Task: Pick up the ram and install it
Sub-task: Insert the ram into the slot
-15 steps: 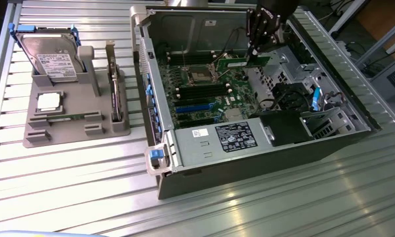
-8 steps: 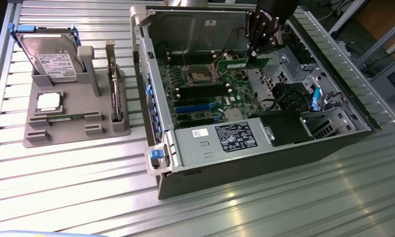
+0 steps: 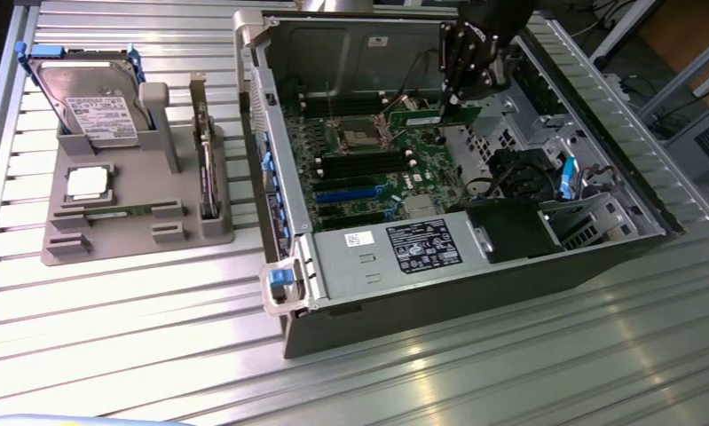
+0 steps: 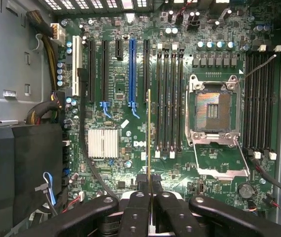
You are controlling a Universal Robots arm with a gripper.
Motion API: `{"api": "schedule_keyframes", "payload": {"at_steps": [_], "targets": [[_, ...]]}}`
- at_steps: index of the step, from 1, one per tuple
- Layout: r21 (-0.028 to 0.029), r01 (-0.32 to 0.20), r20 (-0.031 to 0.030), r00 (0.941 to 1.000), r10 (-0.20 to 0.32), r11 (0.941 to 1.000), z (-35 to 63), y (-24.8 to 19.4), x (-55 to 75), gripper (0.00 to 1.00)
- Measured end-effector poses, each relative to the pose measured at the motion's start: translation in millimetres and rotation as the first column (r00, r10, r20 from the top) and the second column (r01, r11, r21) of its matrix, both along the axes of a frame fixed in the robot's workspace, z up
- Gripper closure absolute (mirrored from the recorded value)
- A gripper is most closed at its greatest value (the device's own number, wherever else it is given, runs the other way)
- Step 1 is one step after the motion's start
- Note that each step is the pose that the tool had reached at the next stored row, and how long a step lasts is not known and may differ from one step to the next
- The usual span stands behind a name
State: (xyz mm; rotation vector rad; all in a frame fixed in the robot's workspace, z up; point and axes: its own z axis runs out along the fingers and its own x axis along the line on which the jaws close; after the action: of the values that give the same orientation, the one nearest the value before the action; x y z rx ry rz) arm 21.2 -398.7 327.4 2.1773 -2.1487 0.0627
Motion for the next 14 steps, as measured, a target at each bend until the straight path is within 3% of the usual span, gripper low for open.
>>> {"api": "schedule_keyframes", "payload": {"at_steps": [14], "targets": [[0.0001,0.000,0.0000,1.0000,0.000,1.0000,-7.4,0.0,-0.1,0.88]]}}
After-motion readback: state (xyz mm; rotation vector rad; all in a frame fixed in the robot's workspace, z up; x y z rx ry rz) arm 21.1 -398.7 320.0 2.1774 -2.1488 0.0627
